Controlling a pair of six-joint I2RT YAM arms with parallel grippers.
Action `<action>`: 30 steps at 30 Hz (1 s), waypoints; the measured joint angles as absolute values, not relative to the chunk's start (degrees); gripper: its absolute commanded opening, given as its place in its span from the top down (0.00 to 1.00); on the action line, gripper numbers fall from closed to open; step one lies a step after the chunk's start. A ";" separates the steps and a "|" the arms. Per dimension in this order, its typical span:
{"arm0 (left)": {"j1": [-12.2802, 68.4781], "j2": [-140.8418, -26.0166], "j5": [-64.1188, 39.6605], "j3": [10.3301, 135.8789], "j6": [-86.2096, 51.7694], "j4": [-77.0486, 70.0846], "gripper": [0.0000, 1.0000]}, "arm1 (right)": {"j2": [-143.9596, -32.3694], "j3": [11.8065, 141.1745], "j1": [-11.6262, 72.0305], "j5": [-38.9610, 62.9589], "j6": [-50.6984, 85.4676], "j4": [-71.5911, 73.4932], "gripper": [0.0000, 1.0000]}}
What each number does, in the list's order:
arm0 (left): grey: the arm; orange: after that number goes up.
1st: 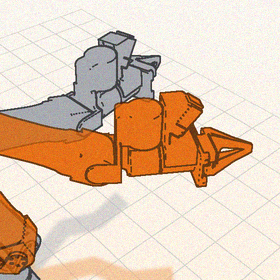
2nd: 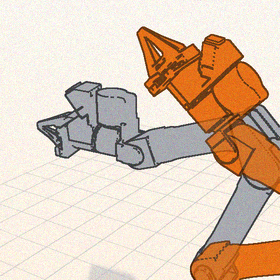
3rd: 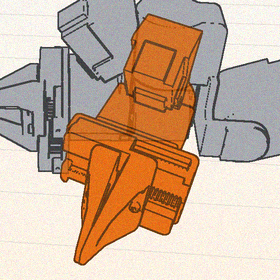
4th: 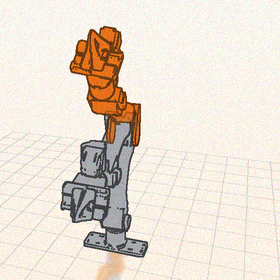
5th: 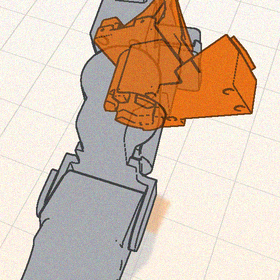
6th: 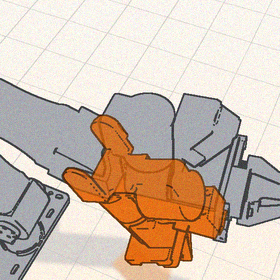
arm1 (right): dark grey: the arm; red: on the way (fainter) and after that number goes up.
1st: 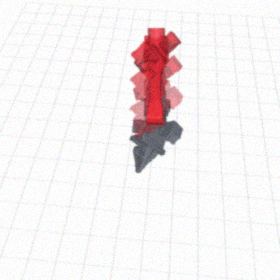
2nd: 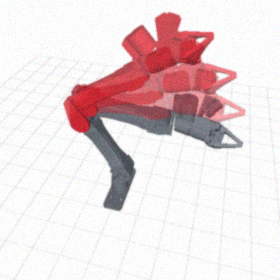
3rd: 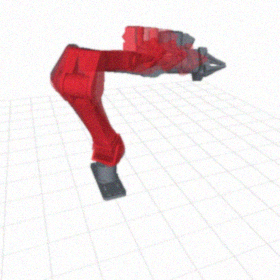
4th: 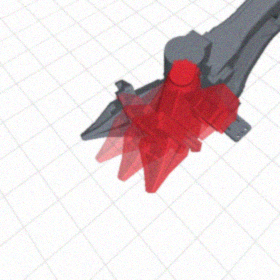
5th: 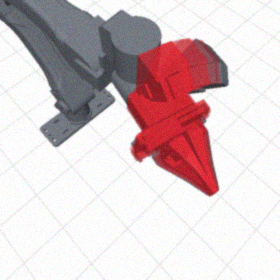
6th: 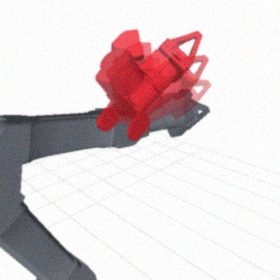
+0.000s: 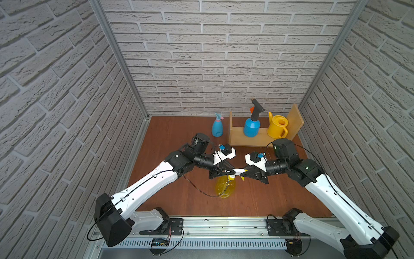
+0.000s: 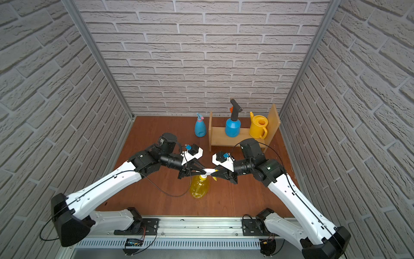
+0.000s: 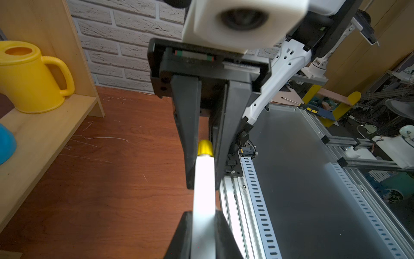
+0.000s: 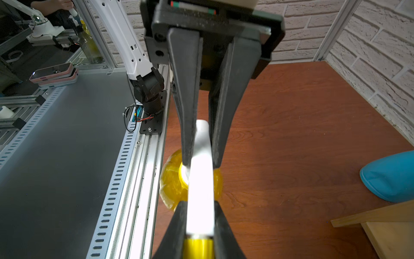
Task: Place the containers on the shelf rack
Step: 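Pick up a container from the center of the board, then place the container on the shelf.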
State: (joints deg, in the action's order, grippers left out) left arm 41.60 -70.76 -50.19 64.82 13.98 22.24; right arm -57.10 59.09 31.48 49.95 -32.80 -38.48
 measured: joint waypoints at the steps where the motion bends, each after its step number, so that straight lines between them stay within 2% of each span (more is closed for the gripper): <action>1: 41.60 -70.76 -50.24 64.82 14.00 22.24 1.00 | -57.06 59.09 31.48 49.80 -32.67 -38.54 0.71; 2: 41.60 -70.76 -50.13 64.82 13.91 22.24 1.00 | -57.04 59.09 31.48 49.63 -32.40 -38.48 0.56; 3: 41.60 -70.76 -50.09 64.82 13.56 22.33 1.00 | -56.95 59.07 31.48 48.88 -31.94 -38.00 0.47; 6: 41.60 -70.74 -48.66 64.77 13.02 22.59 1.00 | -55.07 57.56 31.51 45.43 -29.08 -33.36 0.25; 7: 41.60 -70.61 -47.72 64.62 12.84 22.50 1.00 | -53.63 56.53 31.51 43.70 -27.92 -31.70 0.23; 13: 42.15 -66.48 -37.26 58.92 8.29 16.21 1.00 | -42.63 50.74 31.53 26.72 -13.47 -21.67 0.20; 16: 45.39 -65.76 -27.35 56.53 4.84 10.35 1.00 | -35.97 46.85 31.51 7.88 0.40 -17.02 0.09; 18: 48.60 -66.78 -20.62 56.47 3.40 6.70 1.00 | -31.88 44.05 31.48 -3.68 9.50 -16.21 0.10; 23: 56.36 -74.56 -1.72 59.13 1.08 -2.55 1.00 | -28.97 41.63 31.48 -25.30 26.52 -19.20 0.10; 27: 60.10 -84.23 14.22 65.87 -0.23 -7.27 1.00 | -32.18 44.10 31.48 -36.40 35.31 -24.86 0.09; 30: 60.97 -92.23 25.23 73.78 -2.28 -8.29 1.00 | -34.02 45.21 31.33 -41.04 38.87 -27.03 0.09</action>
State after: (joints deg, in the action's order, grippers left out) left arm 60.97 -92.23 25.23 73.78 -2.28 -8.29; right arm -34.02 45.21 31.33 -41.04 38.87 -27.03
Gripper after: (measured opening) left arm 0.192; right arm 0.912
